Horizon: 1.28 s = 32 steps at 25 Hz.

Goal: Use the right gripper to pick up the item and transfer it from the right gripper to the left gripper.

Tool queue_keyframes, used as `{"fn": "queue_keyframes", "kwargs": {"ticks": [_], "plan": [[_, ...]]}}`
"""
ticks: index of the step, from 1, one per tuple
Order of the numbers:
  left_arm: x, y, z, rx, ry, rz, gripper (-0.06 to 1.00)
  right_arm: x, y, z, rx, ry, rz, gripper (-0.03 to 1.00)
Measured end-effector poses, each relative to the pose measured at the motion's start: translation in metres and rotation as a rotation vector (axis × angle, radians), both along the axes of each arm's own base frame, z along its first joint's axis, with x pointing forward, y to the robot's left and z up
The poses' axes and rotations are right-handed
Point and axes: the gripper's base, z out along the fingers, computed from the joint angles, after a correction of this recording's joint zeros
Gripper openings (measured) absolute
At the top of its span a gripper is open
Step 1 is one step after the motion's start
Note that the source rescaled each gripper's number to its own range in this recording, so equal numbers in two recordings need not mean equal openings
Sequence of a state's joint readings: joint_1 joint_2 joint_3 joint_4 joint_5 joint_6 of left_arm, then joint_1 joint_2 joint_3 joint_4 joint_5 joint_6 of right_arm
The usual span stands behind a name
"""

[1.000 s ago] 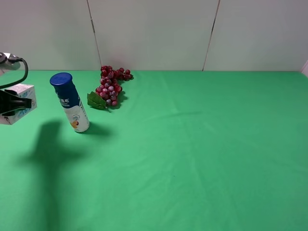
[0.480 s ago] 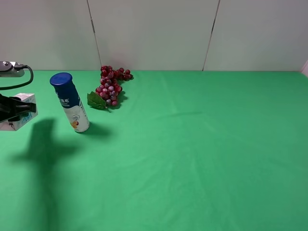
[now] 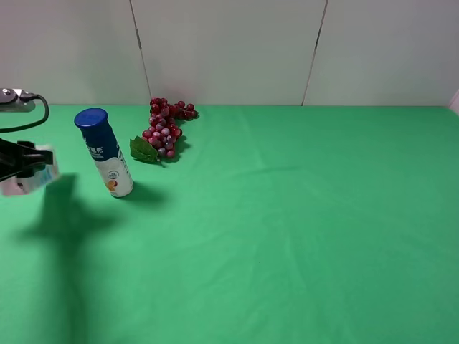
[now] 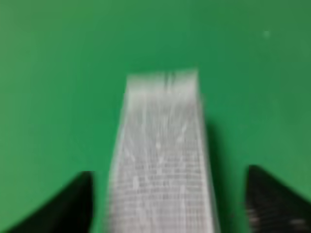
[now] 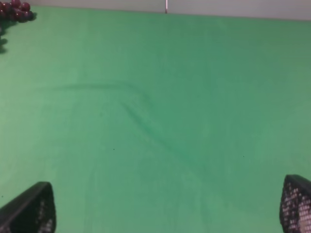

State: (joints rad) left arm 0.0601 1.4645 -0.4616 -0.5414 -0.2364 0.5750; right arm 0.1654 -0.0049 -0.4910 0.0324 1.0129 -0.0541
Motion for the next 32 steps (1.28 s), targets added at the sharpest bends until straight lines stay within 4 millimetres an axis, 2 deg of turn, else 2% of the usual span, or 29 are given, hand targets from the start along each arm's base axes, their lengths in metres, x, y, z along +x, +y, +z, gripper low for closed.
{"fn": "queue_keyframes", "kwargs": {"ticks": [1,3,6,16,23,32], "plan": [[0.001,0.001,0.001,0.005,-0.009,0.003,0.62,0.000,0.000,0.000,0.000,0.000,0.000,1.00],[0.001,0.001,0.001,0.007,-0.012,0.005,0.83,0.000,0.000,0.000,0.000,0.000,0.000,1.00],[0.001,0.001,0.001,0.008,-0.014,0.005,0.93,0.000,0.000,0.000,0.000,0.000,0.000,1.00],[0.000,0.001,0.008,0.009,-0.042,0.005,0.96,0.000,0.000,0.000,0.000,0.000,0.000,1.00],[-0.011,-0.004,0.034,-0.018,-0.108,-0.022,0.96,0.000,0.000,0.000,0.000,0.000,0.000,1.00],[-0.036,-0.013,0.068,-0.058,-0.165,-0.103,0.95,0.000,0.000,0.000,0.000,-0.001,0.000,1.00]]}}
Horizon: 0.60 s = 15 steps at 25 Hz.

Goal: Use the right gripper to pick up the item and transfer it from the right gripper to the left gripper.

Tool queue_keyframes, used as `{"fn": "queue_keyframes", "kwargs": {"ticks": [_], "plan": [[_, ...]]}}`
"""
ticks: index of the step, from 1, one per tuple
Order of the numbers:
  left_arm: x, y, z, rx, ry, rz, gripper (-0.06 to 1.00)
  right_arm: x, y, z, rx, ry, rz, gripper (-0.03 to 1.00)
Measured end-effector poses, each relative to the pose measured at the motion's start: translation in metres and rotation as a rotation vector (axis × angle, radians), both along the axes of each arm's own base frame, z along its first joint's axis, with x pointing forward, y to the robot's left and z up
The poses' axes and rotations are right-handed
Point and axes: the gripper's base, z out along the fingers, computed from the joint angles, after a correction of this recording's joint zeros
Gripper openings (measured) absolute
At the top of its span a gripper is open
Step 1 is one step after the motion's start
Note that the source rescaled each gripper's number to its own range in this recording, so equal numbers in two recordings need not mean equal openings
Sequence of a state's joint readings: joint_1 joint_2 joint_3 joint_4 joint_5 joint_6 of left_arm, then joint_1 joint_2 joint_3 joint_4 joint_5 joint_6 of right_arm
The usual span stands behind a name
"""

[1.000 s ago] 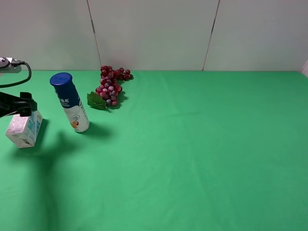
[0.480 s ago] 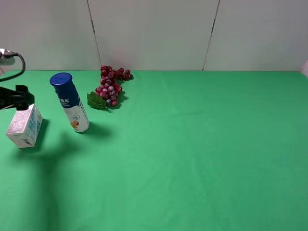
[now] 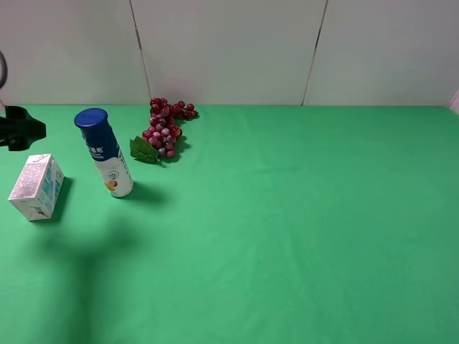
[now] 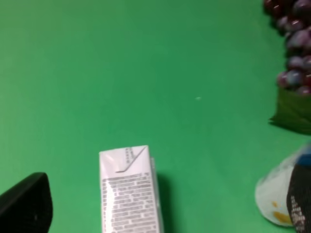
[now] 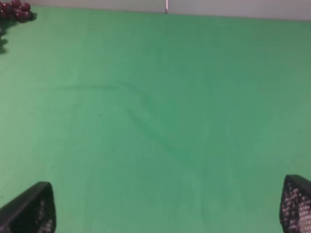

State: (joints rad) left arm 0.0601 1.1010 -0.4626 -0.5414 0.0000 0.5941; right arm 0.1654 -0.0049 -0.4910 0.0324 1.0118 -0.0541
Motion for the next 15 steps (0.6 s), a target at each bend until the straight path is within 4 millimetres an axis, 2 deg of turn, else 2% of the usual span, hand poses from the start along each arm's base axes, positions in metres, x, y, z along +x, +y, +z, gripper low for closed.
{"fn": "queue_keyframes", "kwargs": {"ticks": [5,10,15], "plan": [[-0.015,-0.007,0.020,0.003,-0.010,-0.083,0.95,0.000,0.000,0.000,0.000,0.000,0.000,1.00],[-0.022,-0.013,0.058,0.005,-0.012,-0.160,0.95,0.000,0.000,0.000,0.000,0.000,0.000,1.00],[-0.027,-0.011,0.093,0.015,0.066,-0.145,0.93,0.000,0.000,0.000,0.000,0.000,0.000,1.00]]}}
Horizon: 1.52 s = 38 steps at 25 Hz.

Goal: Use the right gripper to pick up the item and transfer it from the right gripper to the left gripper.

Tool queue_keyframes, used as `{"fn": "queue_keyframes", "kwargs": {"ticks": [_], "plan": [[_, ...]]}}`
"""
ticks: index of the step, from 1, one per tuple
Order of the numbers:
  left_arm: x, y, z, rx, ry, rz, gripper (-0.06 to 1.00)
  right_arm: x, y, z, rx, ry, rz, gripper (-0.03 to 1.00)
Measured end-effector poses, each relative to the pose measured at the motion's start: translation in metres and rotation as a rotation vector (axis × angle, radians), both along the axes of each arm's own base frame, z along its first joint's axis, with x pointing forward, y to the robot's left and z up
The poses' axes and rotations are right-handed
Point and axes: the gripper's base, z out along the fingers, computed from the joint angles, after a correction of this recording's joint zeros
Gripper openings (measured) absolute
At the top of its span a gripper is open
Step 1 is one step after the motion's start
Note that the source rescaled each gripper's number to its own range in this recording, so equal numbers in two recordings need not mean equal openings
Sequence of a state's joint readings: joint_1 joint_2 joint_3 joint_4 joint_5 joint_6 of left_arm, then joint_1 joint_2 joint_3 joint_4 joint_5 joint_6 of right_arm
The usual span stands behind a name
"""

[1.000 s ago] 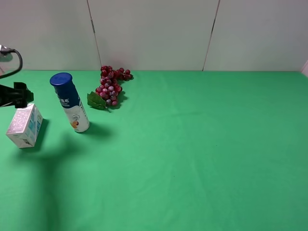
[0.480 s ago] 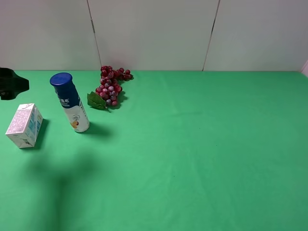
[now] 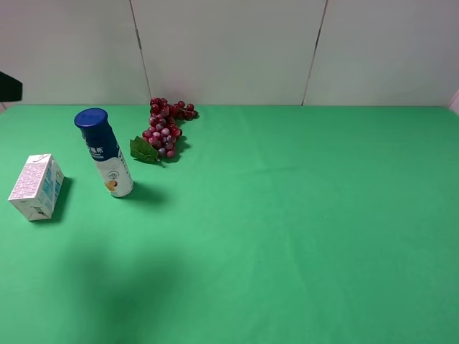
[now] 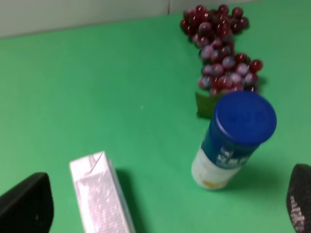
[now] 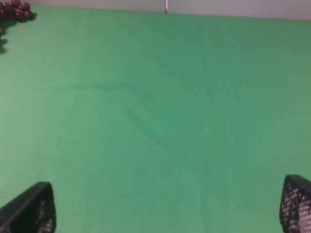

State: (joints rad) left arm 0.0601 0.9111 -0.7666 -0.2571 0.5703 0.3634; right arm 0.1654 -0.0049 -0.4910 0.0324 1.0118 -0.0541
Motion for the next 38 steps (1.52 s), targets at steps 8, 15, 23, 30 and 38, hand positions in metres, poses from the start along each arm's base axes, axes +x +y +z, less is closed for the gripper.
{"fn": "queue_keyframes", "kwargs": {"ticks": [8,15,23,30,38], "plan": [[-0.020,0.010,0.033,0.035,0.208,0.126,0.91,0.000,0.000,0.000,0.000,0.000,0.000,1.00],[-0.062,0.007,0.044,0.000,0.153,0.163,0.90,0.000,0.000,0.000,0.000,0.000,0.000,1.00],[-0.133,0.003,0.021,-0.009,0.093,0.169,0.90,0.000,0.000,0.000,0.000,0.000,0.000,1.00],[-0.185,0.000,-0.007,0.017,-0.040,0.142,0.90,0.000,0.000,0.000,0.000,0.000,0.000,1.00],[-0.199,-0.001,-0.035,-0.021,-0.074,0.173,0.90,0.000,0.000,0.000,0.000,0.000,0.000,1.00]]}}
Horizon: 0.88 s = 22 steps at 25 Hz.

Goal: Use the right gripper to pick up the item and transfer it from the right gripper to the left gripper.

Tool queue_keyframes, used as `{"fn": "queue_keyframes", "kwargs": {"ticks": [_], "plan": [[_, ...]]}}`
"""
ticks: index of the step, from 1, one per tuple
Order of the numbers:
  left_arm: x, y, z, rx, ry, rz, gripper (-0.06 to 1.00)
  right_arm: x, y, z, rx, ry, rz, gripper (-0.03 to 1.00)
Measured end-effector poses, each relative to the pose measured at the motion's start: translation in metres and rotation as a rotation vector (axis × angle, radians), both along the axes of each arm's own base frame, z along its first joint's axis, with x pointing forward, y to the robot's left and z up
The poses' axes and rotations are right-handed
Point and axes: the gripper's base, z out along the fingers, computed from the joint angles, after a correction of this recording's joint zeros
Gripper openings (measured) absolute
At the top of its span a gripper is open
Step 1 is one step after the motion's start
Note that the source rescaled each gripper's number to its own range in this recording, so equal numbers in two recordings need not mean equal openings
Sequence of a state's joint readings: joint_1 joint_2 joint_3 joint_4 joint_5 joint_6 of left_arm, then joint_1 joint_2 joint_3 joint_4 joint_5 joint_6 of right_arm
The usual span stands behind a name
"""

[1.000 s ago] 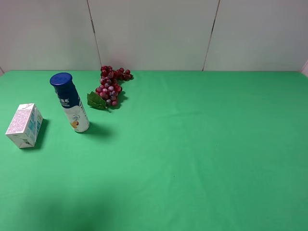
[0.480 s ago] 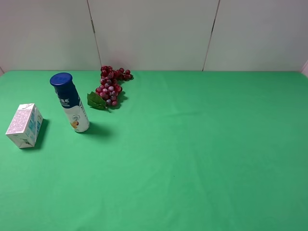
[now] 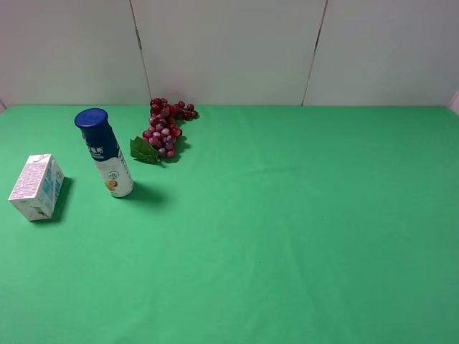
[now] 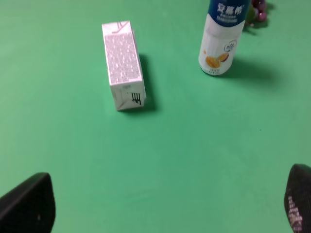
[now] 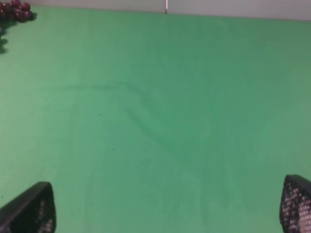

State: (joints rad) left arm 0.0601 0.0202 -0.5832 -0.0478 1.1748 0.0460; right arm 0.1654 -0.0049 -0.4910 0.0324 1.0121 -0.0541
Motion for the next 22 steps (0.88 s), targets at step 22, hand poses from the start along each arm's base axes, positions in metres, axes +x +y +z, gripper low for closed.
{"fn": "queue_keyframes", "kwargs": {"ticks": [22], "plan": [[0.015,0.001,-0.016,-0.026,-0.026,0.026,0.88,0.000,0.000,0.000,0.000,0.000,0.000,1.00]]}}
